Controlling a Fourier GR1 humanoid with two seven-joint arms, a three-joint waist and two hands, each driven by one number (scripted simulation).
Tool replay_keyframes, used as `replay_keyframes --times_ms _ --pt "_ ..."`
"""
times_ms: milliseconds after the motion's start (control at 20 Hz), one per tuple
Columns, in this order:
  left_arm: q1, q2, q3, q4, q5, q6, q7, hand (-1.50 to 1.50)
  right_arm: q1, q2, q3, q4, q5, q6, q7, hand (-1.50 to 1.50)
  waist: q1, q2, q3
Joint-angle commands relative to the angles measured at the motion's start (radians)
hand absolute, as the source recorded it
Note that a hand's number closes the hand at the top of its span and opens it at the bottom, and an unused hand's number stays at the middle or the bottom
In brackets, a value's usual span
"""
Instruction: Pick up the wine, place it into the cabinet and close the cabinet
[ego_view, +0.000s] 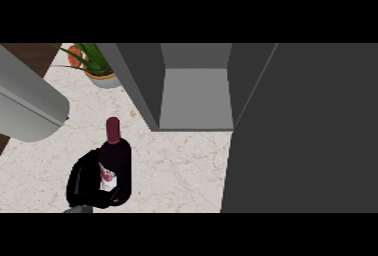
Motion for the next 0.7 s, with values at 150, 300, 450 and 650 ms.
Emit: replay_keyframes --times_ms 150,300,450,650 --pt "0.079 -0.009 -0.198 -0.268 0.135 0.158 0.094 1.50 0.018 -0.025 -0.047 -0.220 -0.081 0.002 0.131 -1.50 -0.003 0.000 0.001" --pt "0.114 -0.009 -0.255 -0.366 0.164 0.183 0.178 1.50 -0.032 -0.009 -0.071 -0.202 -0.091 -0.005 0.133 -1.50 0.000 0.004 0.001" --pt "0.090 -0.009 -0.326 -0.549 0.168 0.318 0.316 1.50 0.009 0.004 -0.042 -0.139 -0.060 0.007 0.059 -1.50 -0.002 0.002 0.002" --pt "0.058 -0.009 -0.457 -0.601 0.130 0.486 0.337 1.50 -0.040 -0.001 -0.063 -0.164 -0.073 0.007 0.132 -1.50 -0.003 0.005 0.000"
